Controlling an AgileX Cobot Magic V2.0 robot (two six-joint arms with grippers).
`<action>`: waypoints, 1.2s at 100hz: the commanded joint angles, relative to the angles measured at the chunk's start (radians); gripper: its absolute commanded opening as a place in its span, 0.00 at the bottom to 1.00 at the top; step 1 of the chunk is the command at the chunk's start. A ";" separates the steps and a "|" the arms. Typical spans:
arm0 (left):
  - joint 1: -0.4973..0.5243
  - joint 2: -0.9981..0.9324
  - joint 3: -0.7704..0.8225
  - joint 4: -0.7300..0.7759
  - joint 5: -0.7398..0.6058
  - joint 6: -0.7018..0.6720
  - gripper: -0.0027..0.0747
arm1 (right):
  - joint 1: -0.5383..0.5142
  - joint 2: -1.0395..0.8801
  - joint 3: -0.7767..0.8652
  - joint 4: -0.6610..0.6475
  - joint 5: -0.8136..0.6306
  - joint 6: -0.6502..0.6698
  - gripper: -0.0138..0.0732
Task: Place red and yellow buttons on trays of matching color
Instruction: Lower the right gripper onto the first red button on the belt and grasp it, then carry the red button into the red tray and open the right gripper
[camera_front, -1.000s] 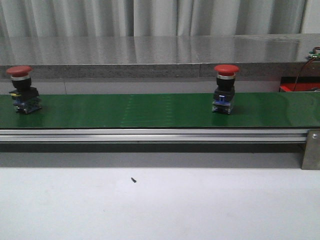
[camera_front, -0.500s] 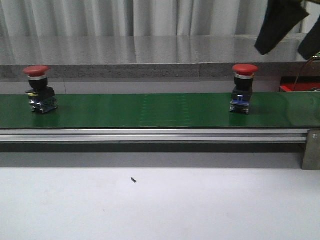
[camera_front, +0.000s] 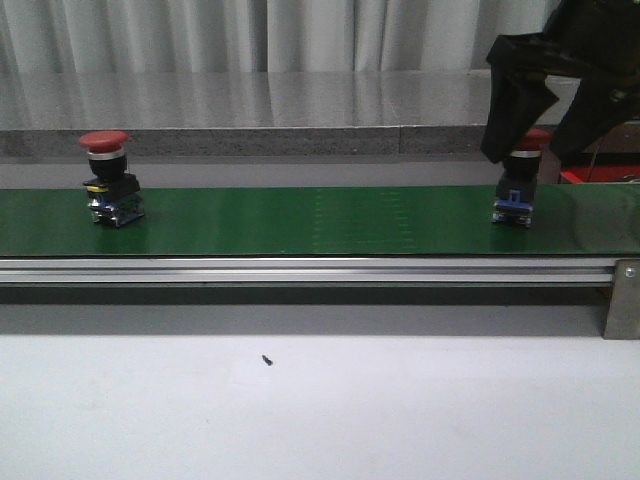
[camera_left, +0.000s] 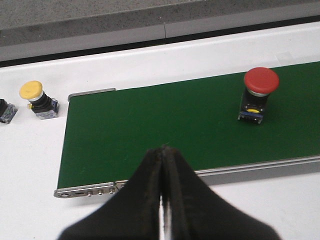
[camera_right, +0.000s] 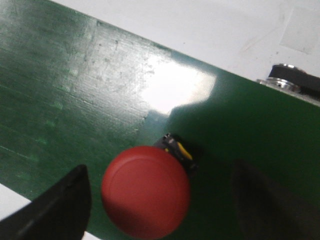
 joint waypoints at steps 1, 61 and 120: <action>-0.006 -0.008 -0.027 -0.023 -0.068 0.001 0.01 | 0.001 -0.024 -0.033 0.002 -0.017 -0.007 0.60; -0.006 -0.008 -0.027 -0.029 -0.066 0.001 0.01 | -0.195 -0.024 -0.278 0.000 0.152 -0.004 0.39; -0.006 -0.008 -0.027 -0.039 -0.066 0.001 0.01 | -0.346 0.234 -0.466 -0.097 -0.082 -0.004 0.39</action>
